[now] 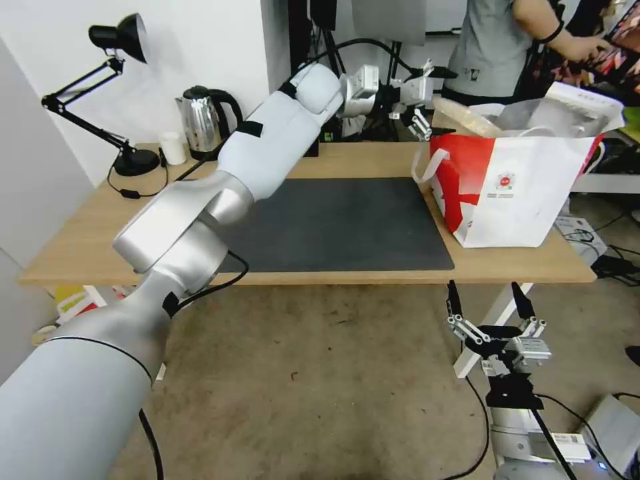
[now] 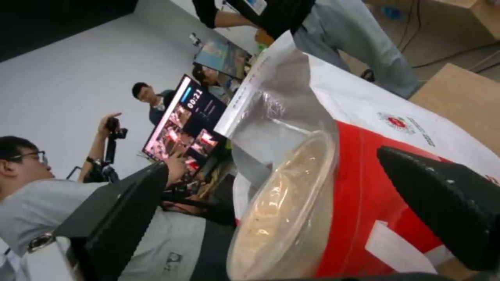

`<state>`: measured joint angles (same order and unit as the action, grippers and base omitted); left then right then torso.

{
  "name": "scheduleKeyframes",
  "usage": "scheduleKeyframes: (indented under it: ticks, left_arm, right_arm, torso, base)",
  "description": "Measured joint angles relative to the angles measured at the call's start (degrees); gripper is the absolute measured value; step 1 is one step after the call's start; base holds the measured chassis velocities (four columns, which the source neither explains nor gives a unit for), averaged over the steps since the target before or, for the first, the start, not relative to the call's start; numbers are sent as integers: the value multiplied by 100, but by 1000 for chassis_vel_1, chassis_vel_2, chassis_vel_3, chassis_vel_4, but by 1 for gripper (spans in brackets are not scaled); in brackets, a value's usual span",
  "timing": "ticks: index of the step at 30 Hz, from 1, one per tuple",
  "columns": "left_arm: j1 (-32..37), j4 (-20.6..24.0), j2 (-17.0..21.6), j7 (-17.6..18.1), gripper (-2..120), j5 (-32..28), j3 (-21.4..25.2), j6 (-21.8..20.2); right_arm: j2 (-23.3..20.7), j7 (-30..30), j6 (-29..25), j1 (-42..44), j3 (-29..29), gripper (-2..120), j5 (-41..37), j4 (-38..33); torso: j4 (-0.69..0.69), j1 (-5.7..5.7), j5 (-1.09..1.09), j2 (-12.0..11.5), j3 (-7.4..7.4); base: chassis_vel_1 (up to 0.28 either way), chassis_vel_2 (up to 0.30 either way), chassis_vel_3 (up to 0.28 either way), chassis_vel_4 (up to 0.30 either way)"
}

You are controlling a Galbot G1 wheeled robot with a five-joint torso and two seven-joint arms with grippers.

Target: Pick up the trash from the table and place it into the takeout bag.

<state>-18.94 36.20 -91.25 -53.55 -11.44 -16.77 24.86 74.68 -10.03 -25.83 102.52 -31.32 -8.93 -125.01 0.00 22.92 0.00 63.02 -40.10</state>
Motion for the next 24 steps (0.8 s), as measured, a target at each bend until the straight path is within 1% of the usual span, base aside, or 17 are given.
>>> scheduleKeyframes:
  ticks: [1, 4, 8, 11, 13, 15, 17, 24]
  left_arm:
    - [0, 0, 0, 0, 100, 0, 0, 0]
    - [-58, -12, 8, -244, 100, 17, 163, 6]
    - [-81, -5, 39, -364, 100, 18, 205, 6]
    - [-82, 94, 159, -483, 100, -7, 238, 5]
    - [-71, 153, 213, -497, 100, -28, 243, 3]
    - [-35, 285, 371, -518, 100, -101, 269, -5]
    - [-35, 285, 371, -518, 100, -101, 269, -5]
    - [-23, 430, 594, -550, 100, -149, 414, -15]
  right_arm:
    - [0, 0, 0, 0, 0, 100, 0, 0]
    - [0, 0, 0, 0, 0, 100, 0, 0]
    - [0, 0, 0, 0, 0, 100, 0, 0]
    - [0, 0, 0, 0, 0, 100, 0, 0]
    - [0, 0, 0, 0, 0, 100, 0, 0]
    - [0, 0, 0, 0, 0, 100, 0, 0]
    - [0, 0, 0, 0, 0, 100, 0, 0]
    - [0, 0, 0, 0, 0, 100, 0, 0]
  torso:
    - [0, 0, 0, 0, 0]
    - [0, 0, 0, 0, 0]
    - [-1, 0, 0, 0, 0]
    - [-1, 0, 0, 0, 0]
    - [-1, 0, 0, 0, 0]
    - [-1, 0, -1, 0, 0]
    - [-1, 0, -1, 0, 0]
    - [2, 0, -2, 0, 0]
  base:
    - [0, 0, 0, 0]
    - [0, 0, 0, 0]
    - [0, 0, 0, 0]
    - [0, 0, 0, 0]
    - [0, 0, 0, 0]
    - [0, 0, 0, 0]
    - [0, 0, 0, 0]
    - [0, 0, 0, 0]
